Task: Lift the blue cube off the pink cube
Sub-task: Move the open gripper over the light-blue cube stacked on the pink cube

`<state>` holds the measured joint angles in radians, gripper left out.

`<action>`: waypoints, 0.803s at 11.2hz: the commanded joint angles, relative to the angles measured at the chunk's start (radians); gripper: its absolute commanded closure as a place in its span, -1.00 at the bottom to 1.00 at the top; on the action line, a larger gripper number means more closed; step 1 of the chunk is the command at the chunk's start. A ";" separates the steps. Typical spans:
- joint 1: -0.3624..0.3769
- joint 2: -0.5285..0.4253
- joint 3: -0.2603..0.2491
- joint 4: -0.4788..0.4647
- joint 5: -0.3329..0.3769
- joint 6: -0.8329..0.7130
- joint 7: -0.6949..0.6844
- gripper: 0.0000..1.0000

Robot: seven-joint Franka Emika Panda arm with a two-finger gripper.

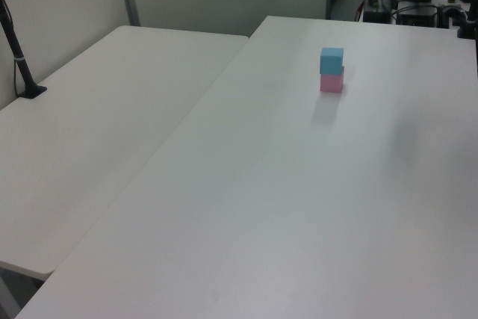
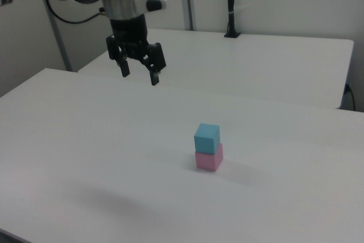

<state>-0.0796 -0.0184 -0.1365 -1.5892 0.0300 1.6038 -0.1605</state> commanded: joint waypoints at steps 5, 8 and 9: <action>-0.115 0.170 -0.002 -0.014 -0.044 0.185 -0.458 -1.00; -0.114 0.264 -0.003 -0.018 -0.044 0.289 -0.322 -1.00; -0.112 0.291 -0.003 -0.017 -0.042 0.332 -0.271 -1.00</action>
<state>-0.1993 0.2230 -0.1381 -1.6038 0.0030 1.8538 -0.5441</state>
